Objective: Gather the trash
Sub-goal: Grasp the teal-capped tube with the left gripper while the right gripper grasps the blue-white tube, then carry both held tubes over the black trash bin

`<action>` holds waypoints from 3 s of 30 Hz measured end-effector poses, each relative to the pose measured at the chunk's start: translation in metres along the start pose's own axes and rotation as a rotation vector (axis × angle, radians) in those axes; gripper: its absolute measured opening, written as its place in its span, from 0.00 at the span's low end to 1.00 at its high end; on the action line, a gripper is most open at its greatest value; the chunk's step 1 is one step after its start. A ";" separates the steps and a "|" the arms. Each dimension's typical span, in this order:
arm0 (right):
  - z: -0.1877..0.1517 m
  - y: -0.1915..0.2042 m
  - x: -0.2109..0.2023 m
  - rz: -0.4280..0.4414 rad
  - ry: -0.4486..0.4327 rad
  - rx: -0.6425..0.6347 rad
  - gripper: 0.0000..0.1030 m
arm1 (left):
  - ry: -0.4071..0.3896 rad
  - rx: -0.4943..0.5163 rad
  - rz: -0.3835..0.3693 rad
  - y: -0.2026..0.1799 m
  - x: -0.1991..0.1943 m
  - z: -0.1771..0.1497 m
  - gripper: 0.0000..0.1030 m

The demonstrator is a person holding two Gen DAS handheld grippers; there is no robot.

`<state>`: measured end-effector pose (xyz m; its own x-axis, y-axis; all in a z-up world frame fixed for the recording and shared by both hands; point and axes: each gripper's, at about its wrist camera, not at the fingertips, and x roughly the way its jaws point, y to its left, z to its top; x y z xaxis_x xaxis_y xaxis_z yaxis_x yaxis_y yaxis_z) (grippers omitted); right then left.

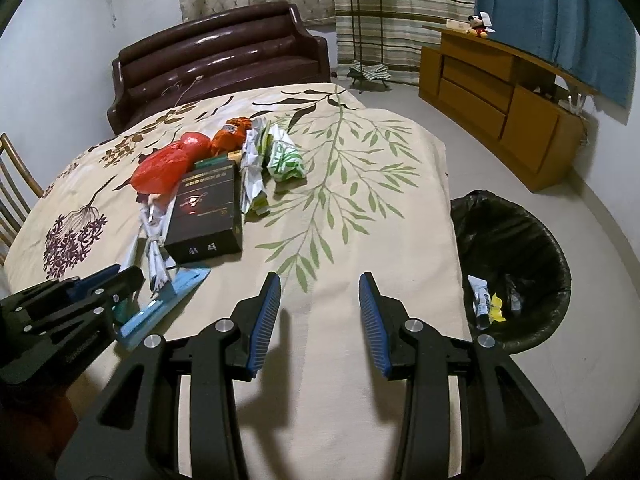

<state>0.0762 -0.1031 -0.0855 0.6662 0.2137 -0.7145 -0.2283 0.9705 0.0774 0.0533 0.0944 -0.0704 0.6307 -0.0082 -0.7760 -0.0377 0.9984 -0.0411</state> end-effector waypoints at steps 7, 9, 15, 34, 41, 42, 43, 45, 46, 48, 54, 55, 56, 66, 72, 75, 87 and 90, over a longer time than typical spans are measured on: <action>0.004 0.015 -0.003 0.021 -0.007 -0.028 0.39 | -0.009 -0.018 -0.006 0.012 -0.005 -0.002 0.14; 0.006 0.022 -0.004 0.033 -0.011 -0.043 0.39 | -0.014 -0.027 0.002 0.019 -0.008 -0.003 0.14; 0.009 0.044 -0.005 0.072 -0.009 -0.079 0.39 | -0.028 -0.059 0.024 0.039 -0.016 -0.003 0.14; -0.018 0.092 0.009 0.087 0.085 -0.161 0.39 | -0.045 -0.108 0.022 0.071 -0.027 -0.014 0.14; -0.021 0.082 0.007 0.065 0.081 -0.158 0.32 | -0.039 -0.110 0.013 0.070 -0.026 -0.016 0.14; -0.021 0.082 0.007 0.060 0.079 -0.161 0.29 | -0.039 -0.111 0.012 0.069 -0.026 -0.017 0.14; -0.021 0.082 0.007 0.056 0.077 -0.164 0.24 | -0.038 -0.111 0.011 0.069 -0.025 -0.017 0.14; -0.021 0.079 0.007 0.058 0.074 -0.163 0.17 | -0.037 -0.114 0.011 0.069 -0.025 -0.018 0.14; -0.021 0.078 0.007 0.063 0.075 -0.161 0.14 | -0.037 -0.115 0.010 0.068 -0.025 -0.018 0.14; -0.021 0.075 0.007 0.068 0.075 -0.154 0.13 | -0.037 -0.114 0.009 0.068 -0.024 -0.018 0.14; -0.021 0.066 0.004 0.074 0.068 -0.136 0.13 | -0.040 -0.114 -0.002 0.061 -0.025 -0.019 0.14; -0.021 0.063 0.003 0.073 0.064 -0.133 0.13 | -0.042 -0.113 -0.005 0.059 -0.025 -0.019 0.14; -0.021 0.061 0.002 0.070 0.060 -0.131 0.13 | -0.044 -0.112 -0.009 0.057 -0.026 -0.019 0.14; -0.008 0.015 -0.013 0.001 -0.009 -0.063 0.13 | -0.090 -0.077 -0.080 0.020 -0.038 -0.007 0.14; 0.003 -0.031 -0.019 -0.076 -0.046 0.006 0.13 | -0.115 -0.025 -0.129 -0.018 -0.037 0.011 0.14; 0.008 -0.055 -0.020 -0.116 -0.064 0.036 0.13 | -0.122 0.009 -0.155 -0.043 -0.033 0.021 0.14; 0.021 -0.146 -0.015 -0.234 -0.105 0.137 0.13 | -0.120 0.115 -0.217 -0.134 -0.006 0.050 0.14; 0.020 -0.162 -0.010 -0.243 -0.099 0.153 0.13 | -0.108 0.141 -0.219 -0.153 0.005 0.055 0.14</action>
<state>0.1212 -0.2601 -0.0772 0.7561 -0.0239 -0.6541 0.0505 0.9985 0.0219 0.1043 -0.0553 -0.0336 0.6913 -0.2261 -0.6862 0.2124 0.9714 -0.1062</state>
